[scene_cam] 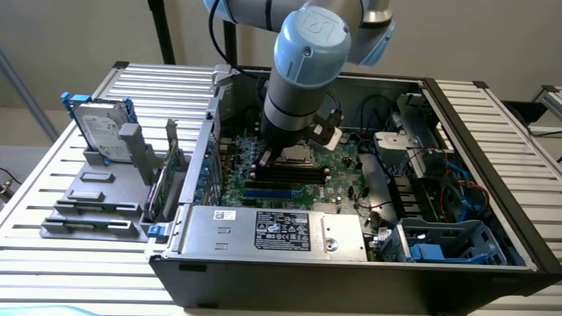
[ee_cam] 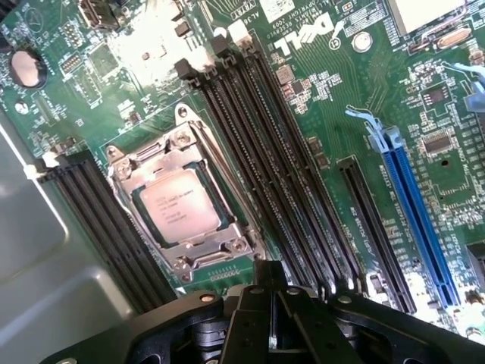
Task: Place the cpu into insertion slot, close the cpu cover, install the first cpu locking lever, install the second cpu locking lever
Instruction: 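Install the second cpu locking lever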
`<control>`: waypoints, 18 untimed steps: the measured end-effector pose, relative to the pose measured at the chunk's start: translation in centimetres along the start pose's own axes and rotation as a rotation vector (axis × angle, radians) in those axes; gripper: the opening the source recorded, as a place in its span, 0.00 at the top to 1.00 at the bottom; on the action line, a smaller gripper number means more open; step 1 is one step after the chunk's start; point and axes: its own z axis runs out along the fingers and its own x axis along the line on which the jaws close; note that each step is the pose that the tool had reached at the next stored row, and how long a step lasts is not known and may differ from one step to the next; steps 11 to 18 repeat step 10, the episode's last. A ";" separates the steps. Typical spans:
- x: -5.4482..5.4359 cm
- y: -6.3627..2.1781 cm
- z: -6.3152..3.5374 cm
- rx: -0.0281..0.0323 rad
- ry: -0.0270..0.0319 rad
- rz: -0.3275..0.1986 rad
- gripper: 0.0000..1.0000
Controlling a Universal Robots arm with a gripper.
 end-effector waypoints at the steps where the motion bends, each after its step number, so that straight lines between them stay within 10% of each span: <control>1: 0.0 -0.09 -0.17 -0.0001 -0.0003 0.000 0.89; 18: 0.1 -0.29 -0.60 -0.0002 -0.0007 0.000 0.89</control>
